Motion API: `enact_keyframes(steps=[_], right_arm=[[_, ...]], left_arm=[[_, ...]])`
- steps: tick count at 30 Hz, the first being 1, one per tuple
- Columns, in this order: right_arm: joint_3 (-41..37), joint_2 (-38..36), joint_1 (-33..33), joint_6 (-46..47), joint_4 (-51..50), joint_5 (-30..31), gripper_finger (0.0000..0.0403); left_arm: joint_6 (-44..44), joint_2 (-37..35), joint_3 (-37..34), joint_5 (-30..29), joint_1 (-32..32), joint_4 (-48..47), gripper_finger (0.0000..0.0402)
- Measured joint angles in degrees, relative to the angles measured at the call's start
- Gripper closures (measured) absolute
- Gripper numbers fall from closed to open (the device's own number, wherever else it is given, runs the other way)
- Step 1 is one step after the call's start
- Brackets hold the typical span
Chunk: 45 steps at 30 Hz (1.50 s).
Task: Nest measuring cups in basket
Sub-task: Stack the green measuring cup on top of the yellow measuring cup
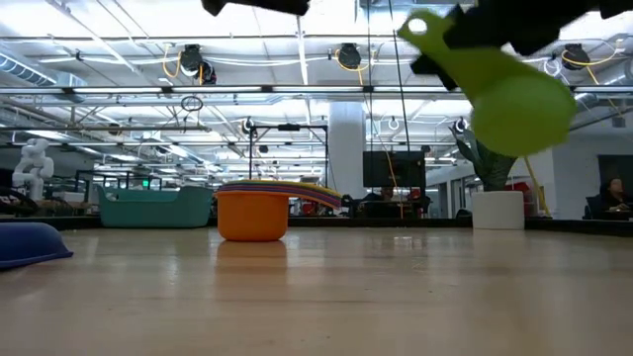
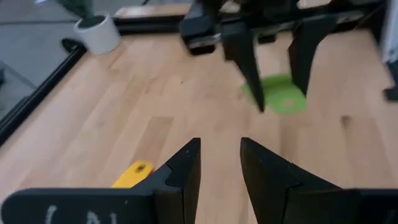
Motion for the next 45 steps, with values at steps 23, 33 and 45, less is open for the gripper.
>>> enact_keyframes(steps=[23,33,45], right_arm=[[0.07,-3.28,6.88,-18.83,34.36,-13.59,0.0262],[0.07,-3.26,9.86,-22.20,45.35,-19.38,0.0262],[0.07,-3.21,12.52,-26.70,50.08,-21.01,0.0262]], left_arm=[[11.00,5.89,-0.04,8.57,0.01,18.63,0.0286],[17.95,12.99,0.06,17.04,0.39,39.11,0.0286],[17.54,20.67,6.66,24.83,1.28,47.76,0.0285]])
